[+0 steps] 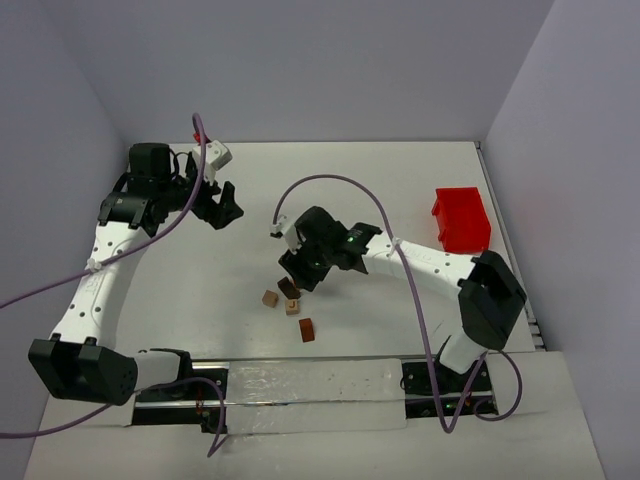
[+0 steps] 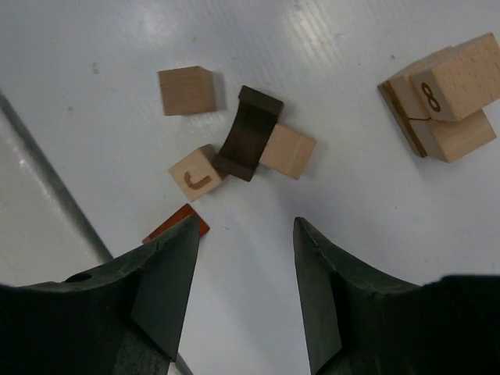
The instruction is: Build the wood block tower
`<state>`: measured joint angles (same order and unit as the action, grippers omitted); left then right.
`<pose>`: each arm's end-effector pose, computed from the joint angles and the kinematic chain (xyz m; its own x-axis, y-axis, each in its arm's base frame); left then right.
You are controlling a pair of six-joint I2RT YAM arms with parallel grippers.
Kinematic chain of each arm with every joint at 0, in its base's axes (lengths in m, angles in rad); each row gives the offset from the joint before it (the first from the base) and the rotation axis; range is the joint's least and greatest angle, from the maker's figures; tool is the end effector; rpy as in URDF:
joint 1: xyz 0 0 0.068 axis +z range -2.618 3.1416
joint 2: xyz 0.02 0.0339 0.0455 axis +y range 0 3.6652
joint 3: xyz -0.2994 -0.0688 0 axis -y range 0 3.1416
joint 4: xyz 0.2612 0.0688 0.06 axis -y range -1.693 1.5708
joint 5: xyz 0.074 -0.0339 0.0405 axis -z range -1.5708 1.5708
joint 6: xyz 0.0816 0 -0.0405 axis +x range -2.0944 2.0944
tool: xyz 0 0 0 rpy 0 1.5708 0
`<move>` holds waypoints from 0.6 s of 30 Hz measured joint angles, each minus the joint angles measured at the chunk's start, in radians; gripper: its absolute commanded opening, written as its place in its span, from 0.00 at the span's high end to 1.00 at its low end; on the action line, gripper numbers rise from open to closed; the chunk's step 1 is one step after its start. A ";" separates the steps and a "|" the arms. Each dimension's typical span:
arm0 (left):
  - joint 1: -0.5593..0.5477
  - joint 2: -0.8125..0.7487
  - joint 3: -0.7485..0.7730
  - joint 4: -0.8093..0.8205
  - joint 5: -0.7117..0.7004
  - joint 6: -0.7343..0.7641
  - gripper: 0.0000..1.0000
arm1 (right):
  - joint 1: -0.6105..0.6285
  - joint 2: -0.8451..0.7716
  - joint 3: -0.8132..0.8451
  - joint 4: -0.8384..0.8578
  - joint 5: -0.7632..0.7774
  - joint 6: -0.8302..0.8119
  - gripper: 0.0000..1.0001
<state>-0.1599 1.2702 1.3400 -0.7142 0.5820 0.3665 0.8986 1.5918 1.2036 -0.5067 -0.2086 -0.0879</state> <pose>0.2904 -0.0923 0.3921 -0.3505 0.3598 -0.8647 0.7417 0.6703 -0.0218 0.2278 0.3133 0.2495 -0.4096 -0.6527 -0.6374 -0.8855 0.4523 0.1060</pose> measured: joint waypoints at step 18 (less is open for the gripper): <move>0.025 -0.034 -0.028 0.019 -0.005 -0.041 0.11 | 0.015 0.179 0.020 0.070 0.136 0.109 0.39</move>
<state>-0.1345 1.2361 1.3125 -0.6952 0.5766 0.3255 0.9136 1.7704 1.2240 -0.4368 -0.0727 0.0209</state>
